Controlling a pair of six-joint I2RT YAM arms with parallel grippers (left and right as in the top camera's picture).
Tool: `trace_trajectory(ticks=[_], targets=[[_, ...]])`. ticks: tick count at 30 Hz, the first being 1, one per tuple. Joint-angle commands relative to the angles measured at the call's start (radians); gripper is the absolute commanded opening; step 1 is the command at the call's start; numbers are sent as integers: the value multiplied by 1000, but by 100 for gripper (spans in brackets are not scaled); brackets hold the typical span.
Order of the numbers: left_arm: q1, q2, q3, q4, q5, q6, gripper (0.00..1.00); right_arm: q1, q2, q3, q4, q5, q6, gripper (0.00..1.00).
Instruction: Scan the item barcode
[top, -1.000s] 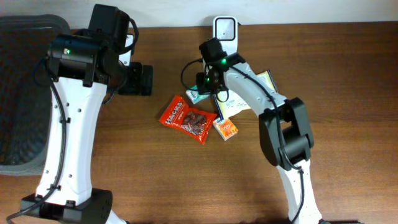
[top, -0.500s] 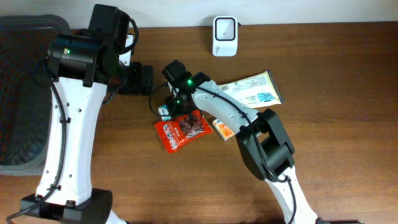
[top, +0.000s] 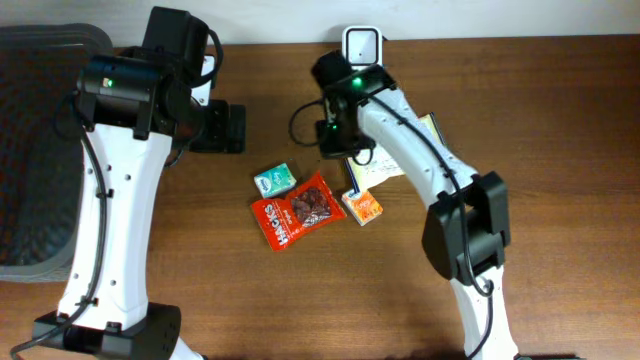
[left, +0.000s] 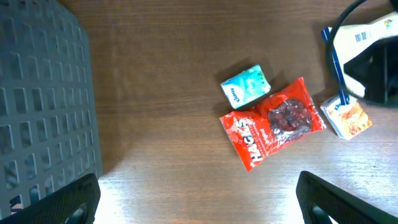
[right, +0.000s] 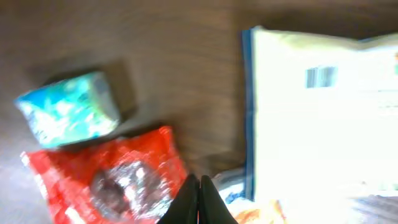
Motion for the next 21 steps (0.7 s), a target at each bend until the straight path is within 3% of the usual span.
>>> trace_trajectory(ticks=[1,6,11,17,21], targets=[[2,-5,-2,2,7,-9,99,20,5,-120,62,-53,9,4],[2,-5,-2,2,7,-9,99,58,5,-264,190,-208,8,4],[2,-5,-2,2,7,-9,99,123,5,-273,195,-241,8,4],[2,-5,-2,2,7,-9,99,175,-9,-237,112,-229,-37,4],[2,-5,-2,2,7,-9,99,147,-50,-161,6,-73,-37,4]])
